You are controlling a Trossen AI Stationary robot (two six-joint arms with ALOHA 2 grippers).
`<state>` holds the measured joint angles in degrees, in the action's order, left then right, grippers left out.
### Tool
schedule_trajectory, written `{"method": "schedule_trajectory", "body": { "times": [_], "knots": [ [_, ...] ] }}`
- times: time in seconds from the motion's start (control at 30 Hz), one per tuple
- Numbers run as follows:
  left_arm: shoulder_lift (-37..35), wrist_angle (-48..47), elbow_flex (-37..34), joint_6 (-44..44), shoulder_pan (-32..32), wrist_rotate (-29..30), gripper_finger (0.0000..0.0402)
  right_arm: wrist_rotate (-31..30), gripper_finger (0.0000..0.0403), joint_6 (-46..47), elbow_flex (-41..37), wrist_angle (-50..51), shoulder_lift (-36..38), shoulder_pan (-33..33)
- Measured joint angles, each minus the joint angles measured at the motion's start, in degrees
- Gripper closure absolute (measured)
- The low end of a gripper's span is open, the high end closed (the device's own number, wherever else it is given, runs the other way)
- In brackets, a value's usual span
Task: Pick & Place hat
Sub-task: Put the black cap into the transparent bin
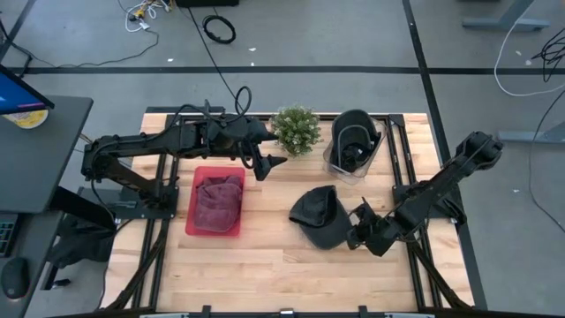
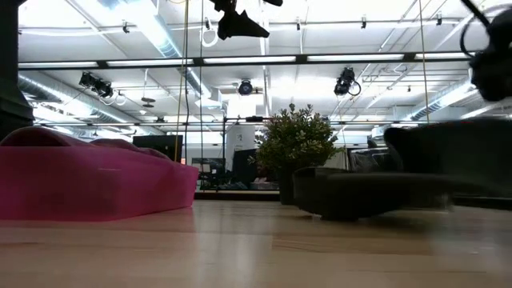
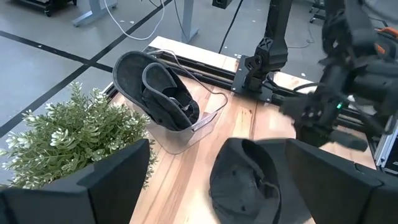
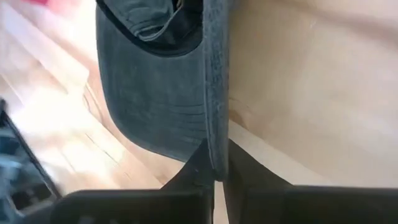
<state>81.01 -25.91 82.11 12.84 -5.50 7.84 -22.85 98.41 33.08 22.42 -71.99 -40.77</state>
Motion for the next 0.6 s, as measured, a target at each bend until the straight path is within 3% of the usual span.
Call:
{"method": "schedule_trajectory", "body": {
  "times": [0.37, 0.6],
  "knots": [
    [0.00, 0.76, 0.02, -1.93, -0.07, -0.01, 0.0026, -1.45, 0.0397, -21.31, 20.42, 35.21, 6.63, 0.20],
    [0.00, 1.80, 0.02, -3.65, -0.07, -3.94, 0.0026, -11.60, 0.0397, -46.48, 30.81, 48.85, 6.74, 0.23]
  ]
}}
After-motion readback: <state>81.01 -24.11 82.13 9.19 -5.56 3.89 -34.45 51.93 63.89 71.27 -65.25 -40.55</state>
